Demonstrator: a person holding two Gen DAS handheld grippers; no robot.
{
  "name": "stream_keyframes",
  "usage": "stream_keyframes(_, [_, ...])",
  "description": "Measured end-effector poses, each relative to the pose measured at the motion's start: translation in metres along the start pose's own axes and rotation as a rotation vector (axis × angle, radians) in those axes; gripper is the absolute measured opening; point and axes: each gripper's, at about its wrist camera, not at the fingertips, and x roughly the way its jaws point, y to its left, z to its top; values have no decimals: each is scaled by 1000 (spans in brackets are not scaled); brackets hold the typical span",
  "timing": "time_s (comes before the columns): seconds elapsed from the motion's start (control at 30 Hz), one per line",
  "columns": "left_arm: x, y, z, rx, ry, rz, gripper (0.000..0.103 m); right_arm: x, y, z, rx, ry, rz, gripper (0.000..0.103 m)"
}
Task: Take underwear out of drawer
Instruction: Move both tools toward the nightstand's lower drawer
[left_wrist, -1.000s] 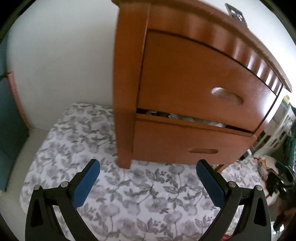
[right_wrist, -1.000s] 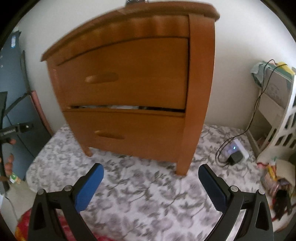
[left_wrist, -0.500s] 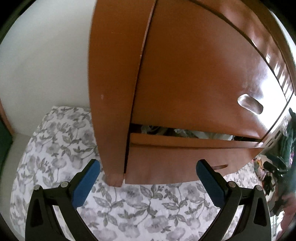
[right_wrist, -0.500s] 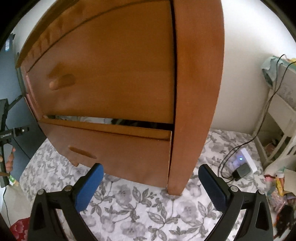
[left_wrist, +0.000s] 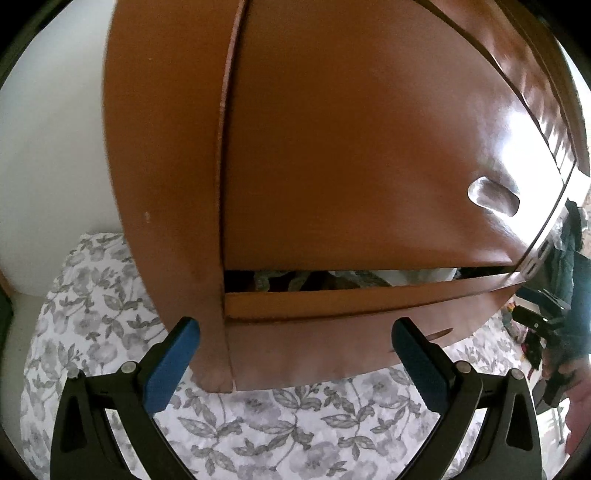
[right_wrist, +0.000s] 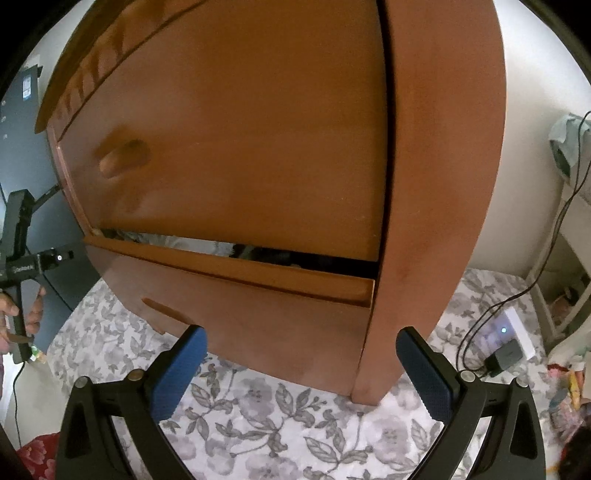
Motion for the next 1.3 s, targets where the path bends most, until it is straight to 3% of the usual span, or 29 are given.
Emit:
stream_keyframes(0.27, [9, -5, 2, 32, 11, -30, 103, 9, 3, 5, -7, 14, 28, 103])
stream_keyframes(0.83, [10, -14, 3, 100, 12, 0, 103, 17, 12, 10, -58, 43, 34, 103])
stream_keyframes(1.3, [-17, -23, -21, 94, -6, 14, 103, -4, 22, -12, -70, 36, 27, 103])
